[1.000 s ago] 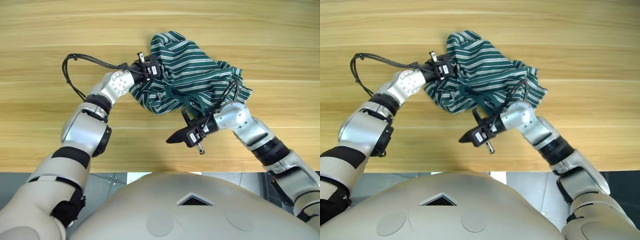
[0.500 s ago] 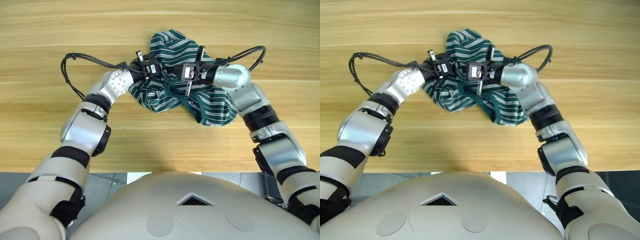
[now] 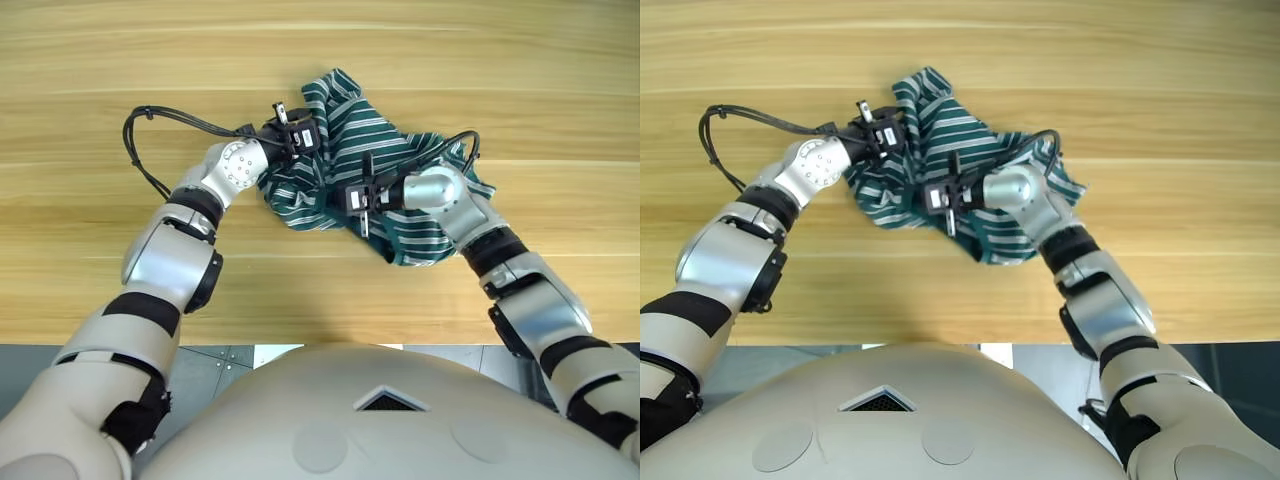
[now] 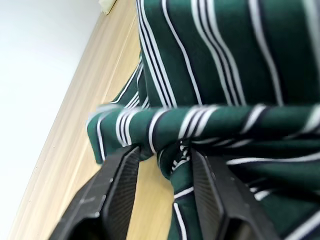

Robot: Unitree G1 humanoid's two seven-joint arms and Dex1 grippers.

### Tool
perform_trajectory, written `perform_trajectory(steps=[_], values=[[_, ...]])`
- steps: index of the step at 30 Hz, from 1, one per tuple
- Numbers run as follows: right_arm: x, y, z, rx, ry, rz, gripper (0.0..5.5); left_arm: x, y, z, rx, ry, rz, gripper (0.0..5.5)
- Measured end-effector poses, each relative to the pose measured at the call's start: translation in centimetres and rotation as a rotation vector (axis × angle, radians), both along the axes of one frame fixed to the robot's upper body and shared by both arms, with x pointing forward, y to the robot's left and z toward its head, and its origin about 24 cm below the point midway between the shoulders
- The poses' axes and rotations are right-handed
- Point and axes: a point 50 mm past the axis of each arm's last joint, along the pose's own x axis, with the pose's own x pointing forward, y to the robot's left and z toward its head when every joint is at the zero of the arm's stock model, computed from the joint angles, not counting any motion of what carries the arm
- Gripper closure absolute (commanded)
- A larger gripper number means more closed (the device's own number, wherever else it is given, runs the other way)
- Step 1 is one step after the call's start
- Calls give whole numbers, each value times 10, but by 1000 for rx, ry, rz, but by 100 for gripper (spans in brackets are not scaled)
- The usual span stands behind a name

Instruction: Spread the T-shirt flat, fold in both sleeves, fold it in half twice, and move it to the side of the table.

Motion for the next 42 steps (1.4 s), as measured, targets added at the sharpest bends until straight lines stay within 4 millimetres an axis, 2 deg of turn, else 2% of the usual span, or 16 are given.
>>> perform_trajectory(steps=[10, 19, 22, 27, 29, 32, 35, 37, 39, 42], values=[[-17, -5, 10, 0, 23, 65, 550, 0, 0, 0, 1, 1, 3, 367], [-39, -1, -8, 14, 135, 111, 550, 0, 0, 0, 1, 2, 5, 367], [-48, -7, -11, 38, 194, 125, 550, 0, 1, 0, -1, 4, 10, 367], [-75, -39, -7, 16, 339, 244, 550, 4, 6, 0, -14, 10, 77, 367], [-78, -46, -7, -11, 351, 255, 550, 10, 12, 4, -36, 1, 148, 367], [-72, -50, -1, 28, 339, 216, 550, 19, 23, 15, -88, -28, 246, 367], [-45, -48, 23, 222, 261, 56, 550, 28, 32, 31, -212, -66, 321, 367], [-32, -54, 39, 305, 195, -13, 550, 29, 31, 48, -361, -94, 252, 367], [-28, -62, 44, 323, 168, -58, 550, 27, 29, 62, -452, -112, 156, 367], [-21, -87, 54, 326, 118, -153, 550, 20, 39, 72, -543, -111, 64, 367]])
